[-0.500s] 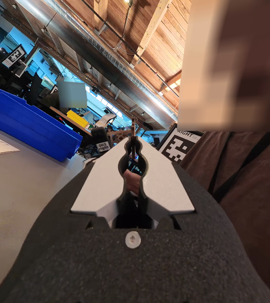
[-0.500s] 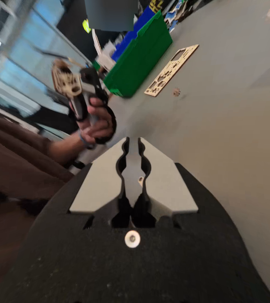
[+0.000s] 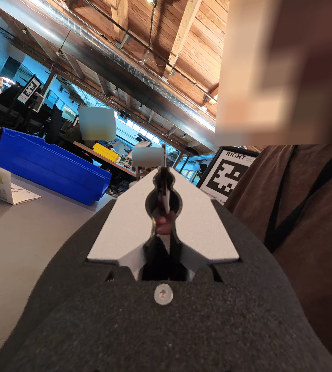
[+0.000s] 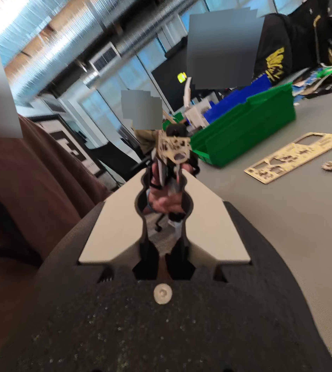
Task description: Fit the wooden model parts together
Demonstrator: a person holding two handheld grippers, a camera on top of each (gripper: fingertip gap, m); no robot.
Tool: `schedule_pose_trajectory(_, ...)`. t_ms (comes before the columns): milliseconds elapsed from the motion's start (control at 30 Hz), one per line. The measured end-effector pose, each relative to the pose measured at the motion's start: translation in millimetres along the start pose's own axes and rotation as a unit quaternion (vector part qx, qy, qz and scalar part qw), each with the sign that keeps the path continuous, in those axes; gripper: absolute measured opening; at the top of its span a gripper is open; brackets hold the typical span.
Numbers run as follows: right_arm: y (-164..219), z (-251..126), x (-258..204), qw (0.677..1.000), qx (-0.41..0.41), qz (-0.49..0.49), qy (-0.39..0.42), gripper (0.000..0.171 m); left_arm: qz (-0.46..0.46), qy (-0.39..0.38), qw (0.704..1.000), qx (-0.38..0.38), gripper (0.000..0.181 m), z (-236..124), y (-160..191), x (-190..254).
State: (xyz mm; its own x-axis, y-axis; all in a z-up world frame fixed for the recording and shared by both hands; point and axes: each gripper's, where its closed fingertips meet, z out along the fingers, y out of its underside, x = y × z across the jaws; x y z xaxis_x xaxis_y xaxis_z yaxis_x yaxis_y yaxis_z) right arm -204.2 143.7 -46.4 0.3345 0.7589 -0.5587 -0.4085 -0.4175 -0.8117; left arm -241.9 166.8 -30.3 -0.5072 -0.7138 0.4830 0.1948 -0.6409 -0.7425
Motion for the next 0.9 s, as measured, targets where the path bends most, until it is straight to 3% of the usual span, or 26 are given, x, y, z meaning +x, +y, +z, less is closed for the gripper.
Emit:
schedule_pose_trajectory(100,-6,13,-11,1.0,-0.002,-0.014,-0.01,0.021,0.023,-0.01,1.0,-0.015,0.001,4,7,1)
schedule_pose_trajectory(233,4,19,-8,0.995,-0.054,-0.079,0.041,0.003,0.033,-0.008,0.999,-0.018,0.001,8,9,4)
schedule_pose_trajectory(600,17,-3,-7,0.955,-0.216,-0.187,0.078,0.002,0.094,-0.034,0.988,-0.119,0.003,11,39,3)
schedule_pose_trajectory(700,25,-10,-2,0.936,-0.267,-0.213,0.088,0.003,0.137,-0.057,0.974,-0.17,0.004,8,52,-2)
schedule_pose_trajectory(833,43,-23,15,0.887,-0.357,-0.267,0.121,0.002,0.188,-0.103,0.952,-0.218,0.023,4,59,-13)
schedule_pose_trajectory(900,50,-26,23,0.873,-0.38,-0.279,0.129,0.002,0.219,-0.113,0.934,-0.257,0.025,3,69,-14)
